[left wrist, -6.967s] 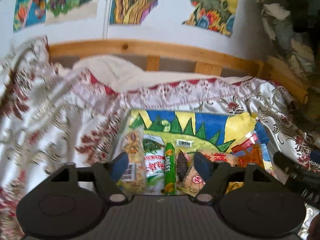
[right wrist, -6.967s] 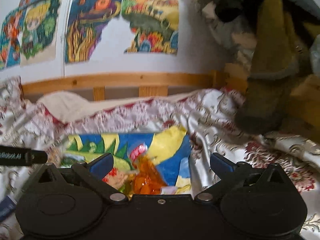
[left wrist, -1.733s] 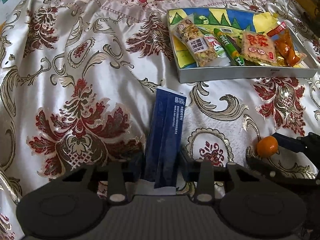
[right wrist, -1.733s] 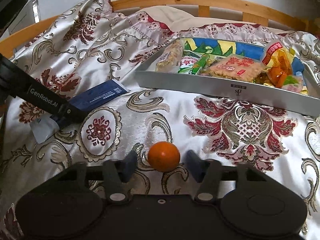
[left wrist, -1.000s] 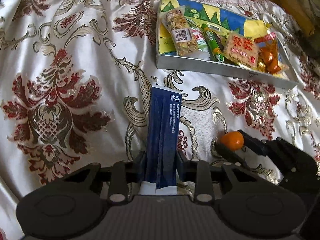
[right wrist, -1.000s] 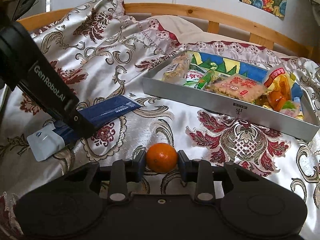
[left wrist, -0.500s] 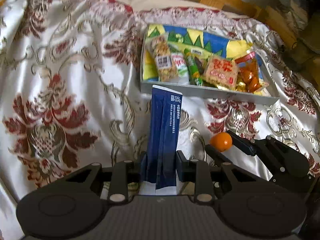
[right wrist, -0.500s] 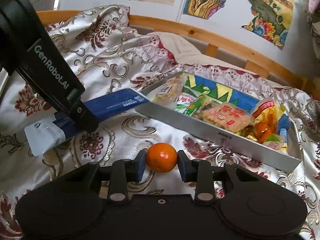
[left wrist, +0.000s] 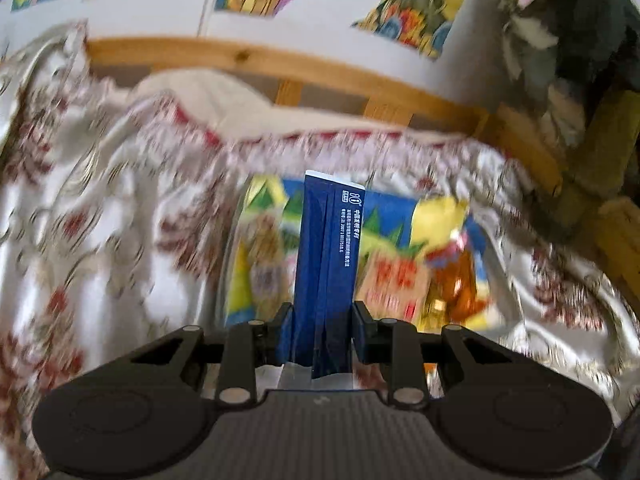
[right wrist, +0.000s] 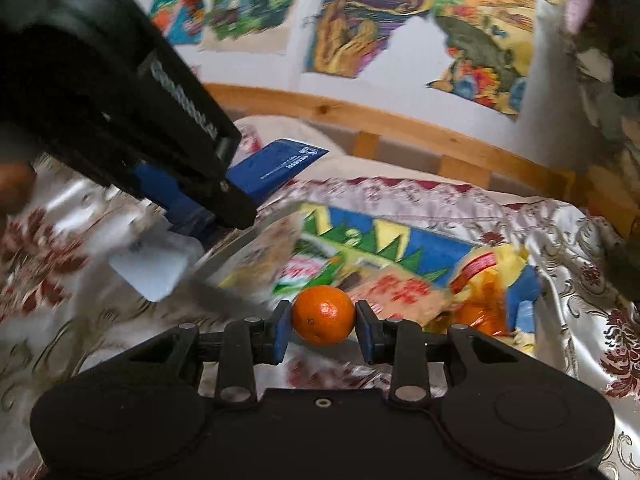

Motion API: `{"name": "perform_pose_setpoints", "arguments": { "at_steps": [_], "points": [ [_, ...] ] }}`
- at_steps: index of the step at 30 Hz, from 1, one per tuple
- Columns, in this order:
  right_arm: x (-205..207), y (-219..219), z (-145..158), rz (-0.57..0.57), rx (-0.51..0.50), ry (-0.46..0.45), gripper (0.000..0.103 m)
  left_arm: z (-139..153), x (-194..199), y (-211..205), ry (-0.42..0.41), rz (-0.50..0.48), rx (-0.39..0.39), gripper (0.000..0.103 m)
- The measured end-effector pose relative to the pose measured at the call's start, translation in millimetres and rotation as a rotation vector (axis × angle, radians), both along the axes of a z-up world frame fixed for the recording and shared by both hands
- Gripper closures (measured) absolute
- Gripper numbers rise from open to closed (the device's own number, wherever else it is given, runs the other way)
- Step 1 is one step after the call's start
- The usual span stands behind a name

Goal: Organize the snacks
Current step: 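Carry the blue tube and mandarin into the tray and open both tools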

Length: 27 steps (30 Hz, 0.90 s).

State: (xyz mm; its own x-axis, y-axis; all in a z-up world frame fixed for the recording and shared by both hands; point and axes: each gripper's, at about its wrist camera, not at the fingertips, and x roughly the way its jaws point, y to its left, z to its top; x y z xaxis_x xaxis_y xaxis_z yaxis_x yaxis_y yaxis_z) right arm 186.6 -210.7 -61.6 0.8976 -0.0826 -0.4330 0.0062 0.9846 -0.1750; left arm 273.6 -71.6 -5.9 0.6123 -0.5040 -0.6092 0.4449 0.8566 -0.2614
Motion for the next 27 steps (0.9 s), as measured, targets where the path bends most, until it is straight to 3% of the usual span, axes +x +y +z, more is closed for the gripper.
{"name": "perform_pose_setpoints", "arguments": {
  "at_steps": [6,14,21,27],
  "points": [
    [20.4,-39.8,3.9,-0.103,0.016,-0.052,0.067,-9.8,44.3,-26.8,0.000,0.068,-0.083,0.070],
    [48.1,-87.5,-6.8,-0.277,0.114,-0.027,0.067,-36.0,71.7,-34.2,0.005,0.115,-0.128,0.070],
    [55.6,-85.5,-15.7,-0.285,0.104,0.007,0.067,-50.2,74.3,-43.8,0.012,0.073,-0.152,0.070],
    [59.2,-84.3,-23.1,-0.298,0.093,0.040,0.067,-61.3,80.9,-44.8,0.023,0.100,-0.110,0.070]
  ]
}}
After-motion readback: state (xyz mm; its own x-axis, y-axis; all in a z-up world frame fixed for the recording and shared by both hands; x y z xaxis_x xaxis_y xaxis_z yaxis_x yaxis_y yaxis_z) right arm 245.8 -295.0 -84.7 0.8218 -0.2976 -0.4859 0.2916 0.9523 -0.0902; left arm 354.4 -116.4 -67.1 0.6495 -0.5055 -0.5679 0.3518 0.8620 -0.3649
